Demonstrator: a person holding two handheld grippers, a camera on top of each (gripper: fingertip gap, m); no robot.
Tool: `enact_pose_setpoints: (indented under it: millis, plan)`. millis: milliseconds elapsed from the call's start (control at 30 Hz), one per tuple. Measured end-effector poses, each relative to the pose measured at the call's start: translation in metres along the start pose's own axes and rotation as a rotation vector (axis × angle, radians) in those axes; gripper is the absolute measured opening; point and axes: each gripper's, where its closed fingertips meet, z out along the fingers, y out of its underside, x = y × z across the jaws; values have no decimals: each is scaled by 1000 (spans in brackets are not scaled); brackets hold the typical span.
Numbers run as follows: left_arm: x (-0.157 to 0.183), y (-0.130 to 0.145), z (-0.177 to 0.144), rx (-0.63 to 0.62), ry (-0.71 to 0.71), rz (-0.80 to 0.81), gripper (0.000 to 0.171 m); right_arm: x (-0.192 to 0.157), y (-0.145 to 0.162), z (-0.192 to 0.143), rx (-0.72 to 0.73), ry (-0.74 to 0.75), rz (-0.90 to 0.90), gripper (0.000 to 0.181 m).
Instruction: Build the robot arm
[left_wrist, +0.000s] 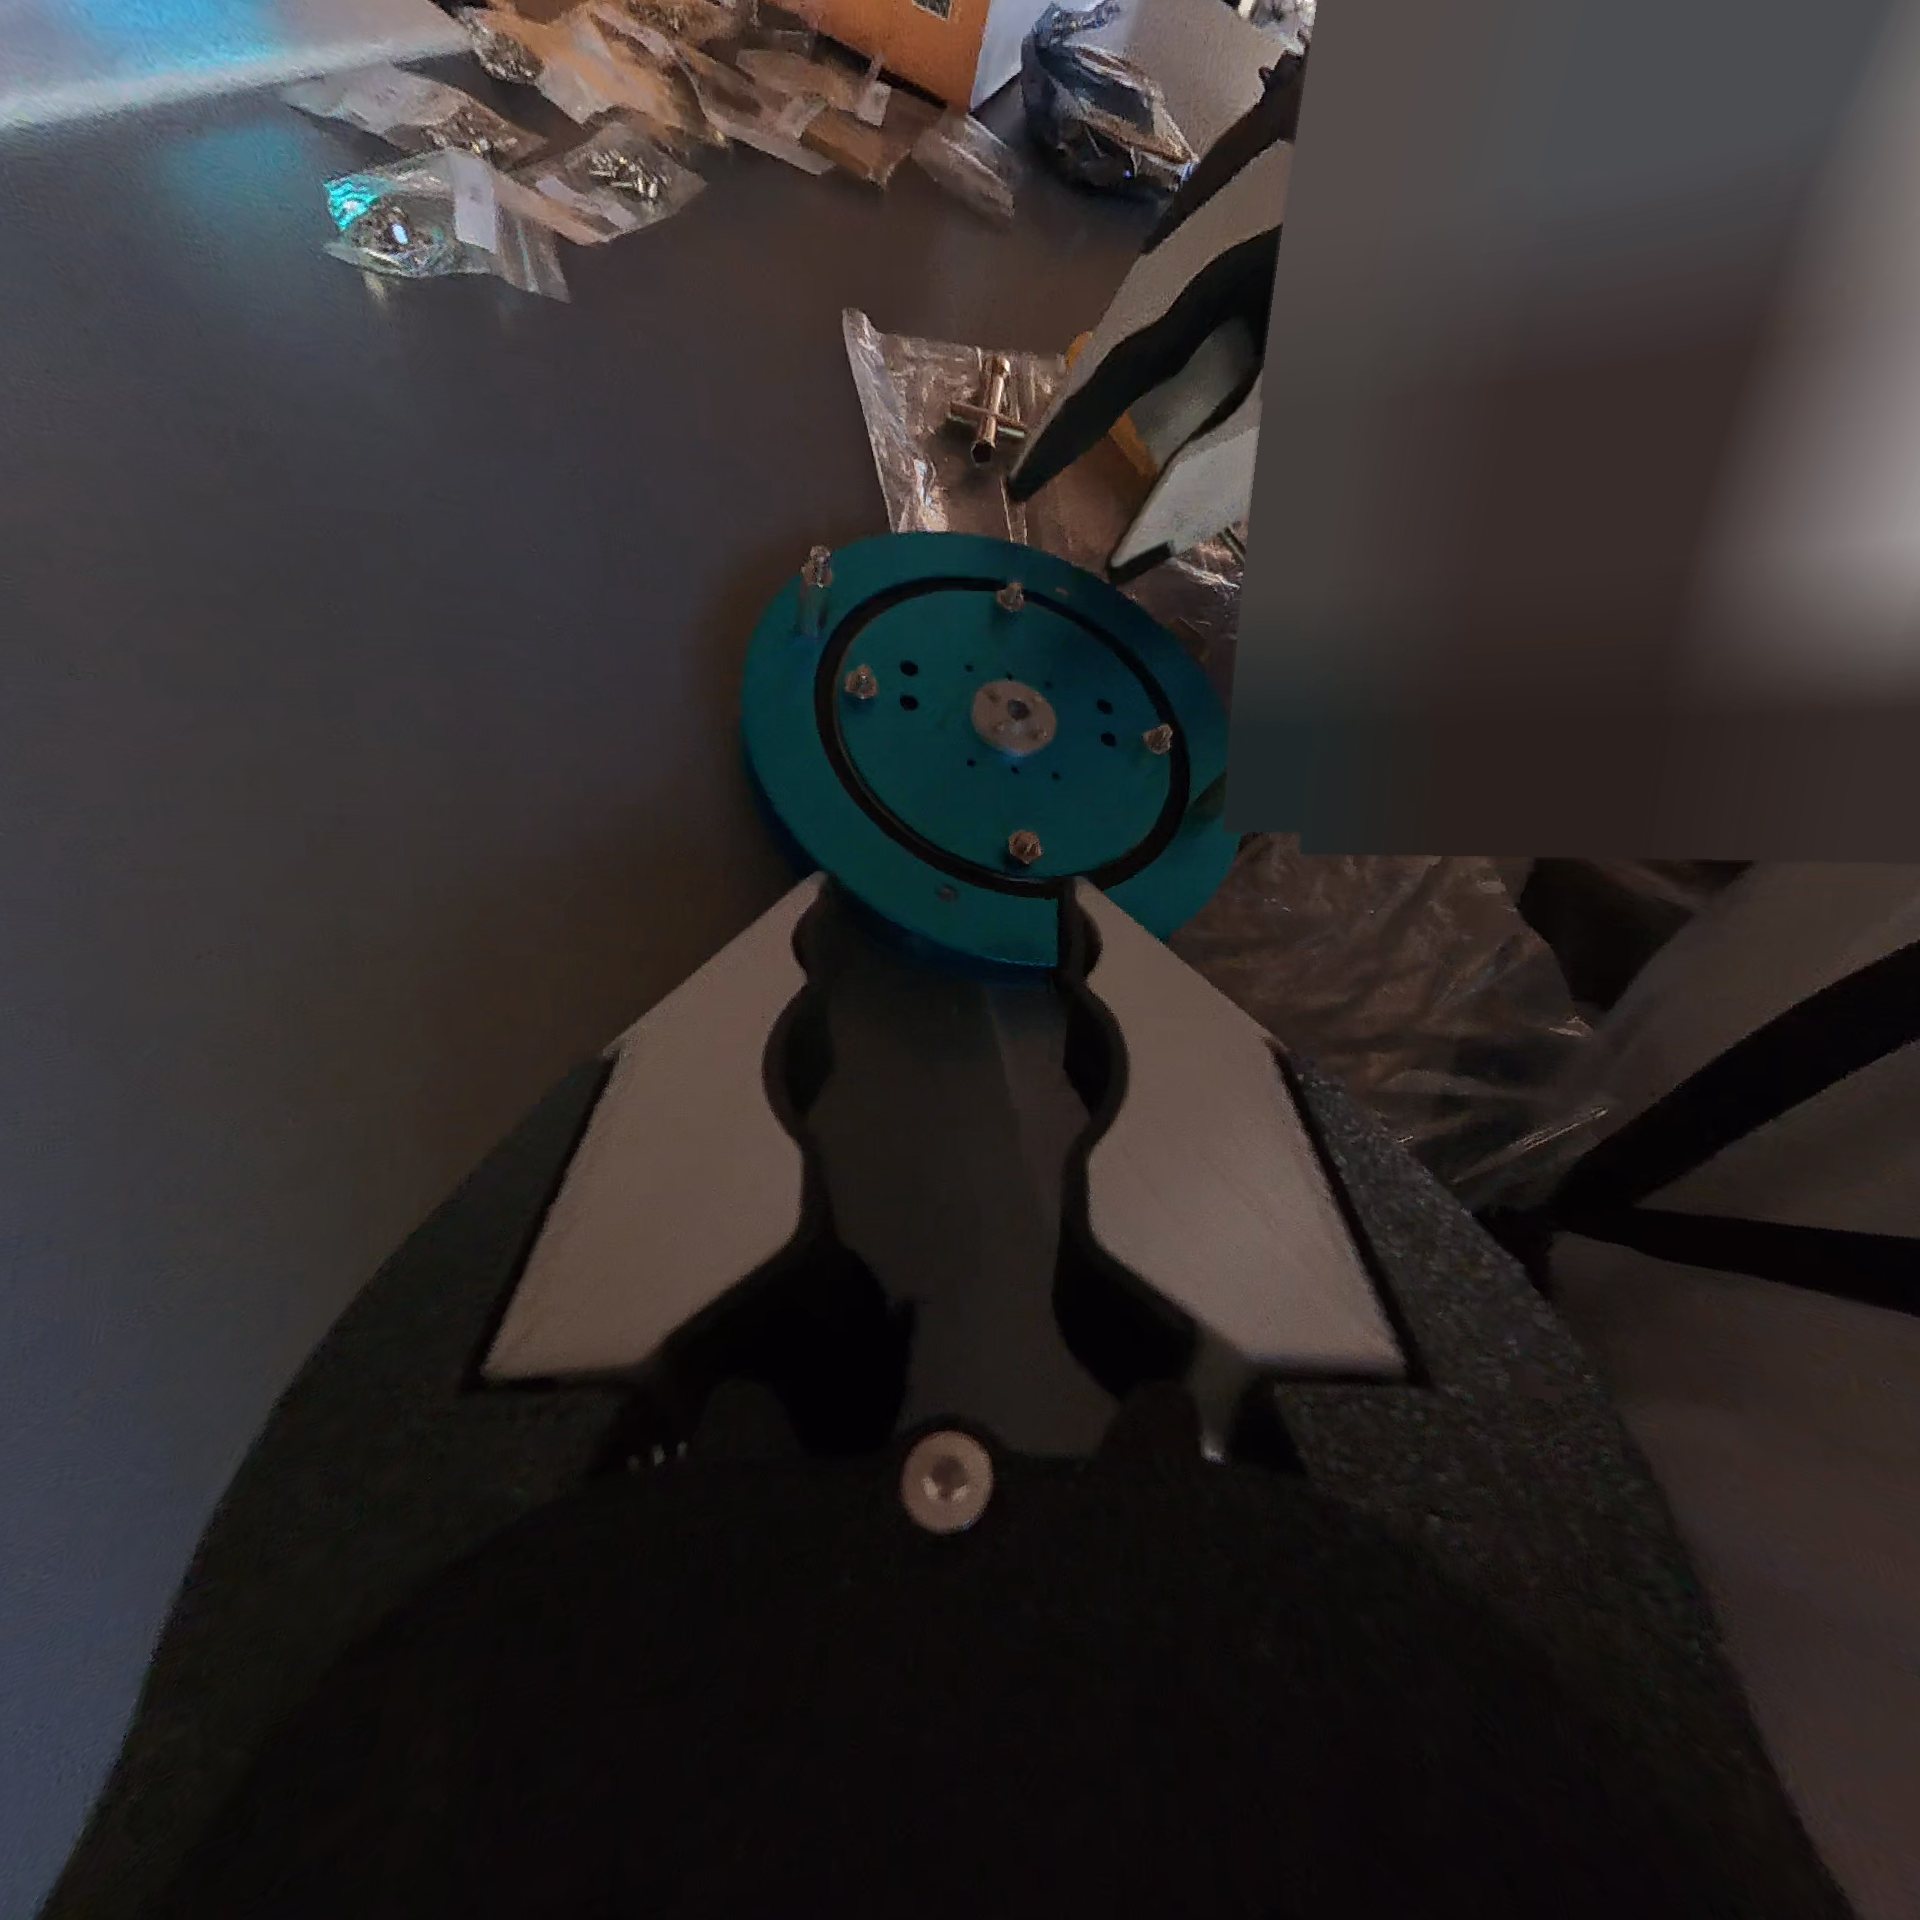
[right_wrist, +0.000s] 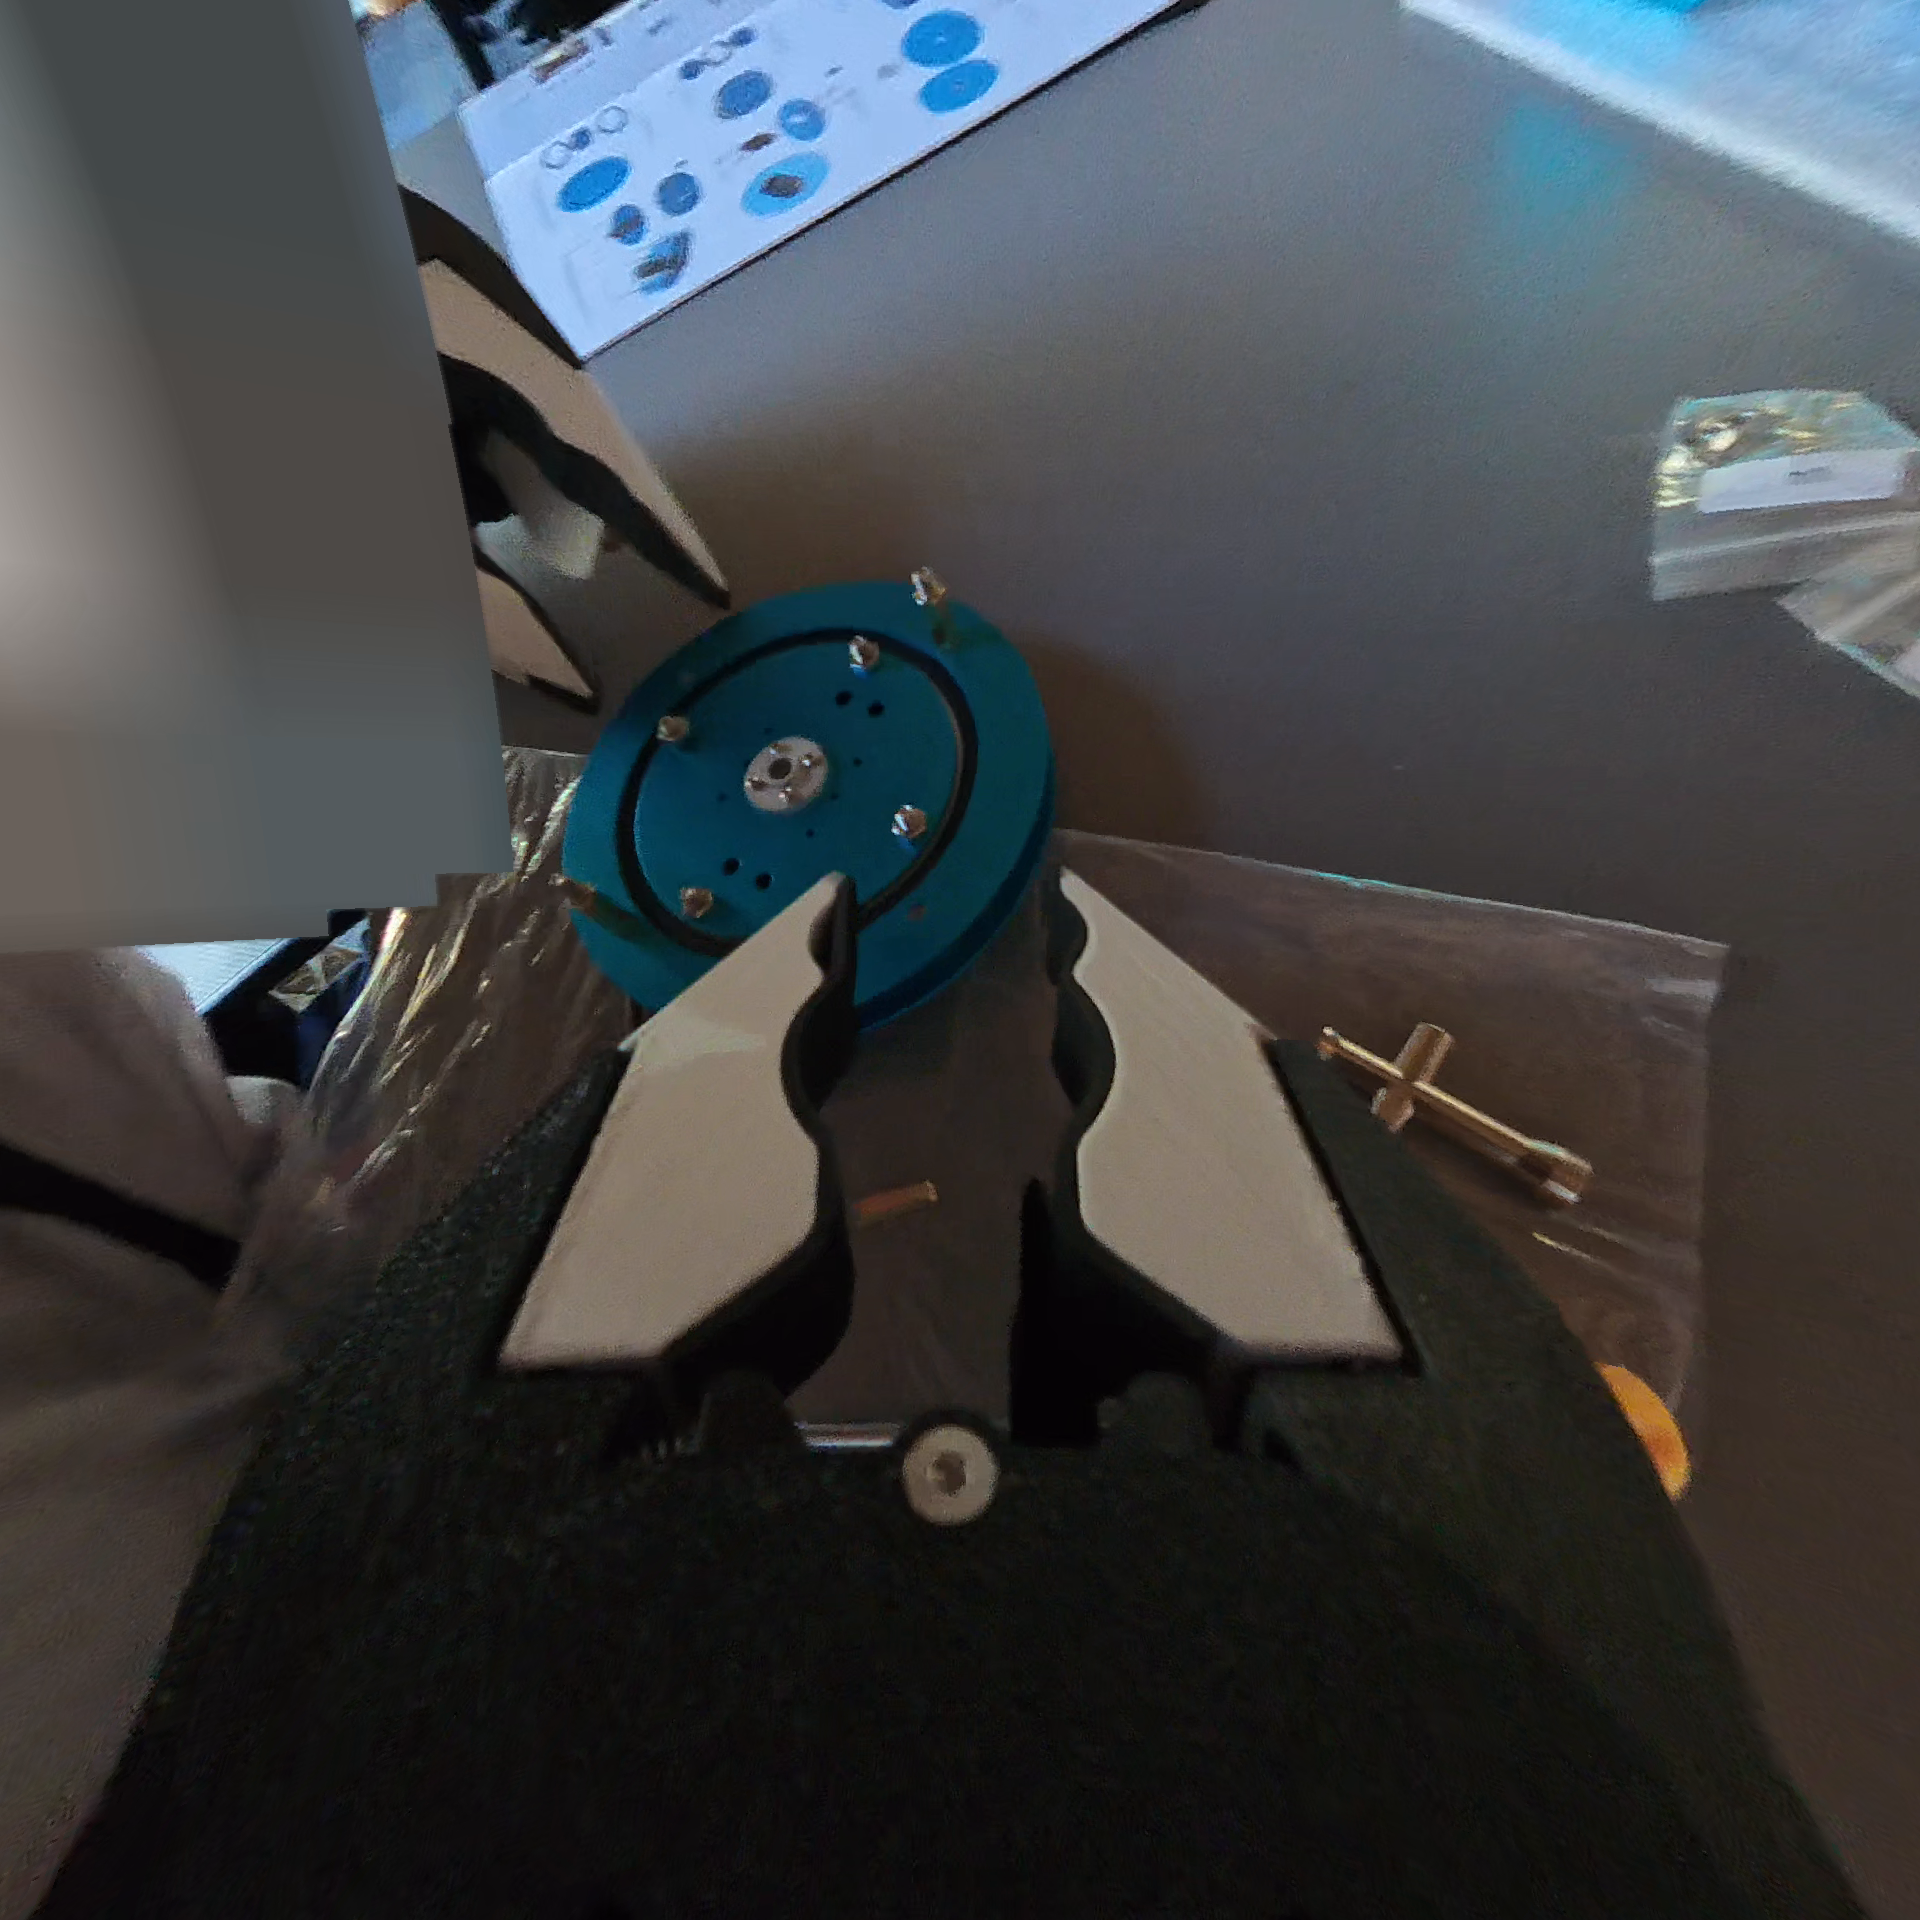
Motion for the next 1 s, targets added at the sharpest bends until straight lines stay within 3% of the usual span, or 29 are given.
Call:
enact_pose_setpoints:
  millis: [300, 600, 1000]
  plan:
    - [-9, 3, 18, -102, -16, 63, 66, -7, 2, 5, -3, -77, 42, 39]
    - [-10, -2, 23, -130, 87, 80, 58, -6, 13, 7, -50, -68, 49, 37]
    - [-10, -2, 22, -129, 84, 87, 55, -7, 15, 8, -57, -69, 59, 33]
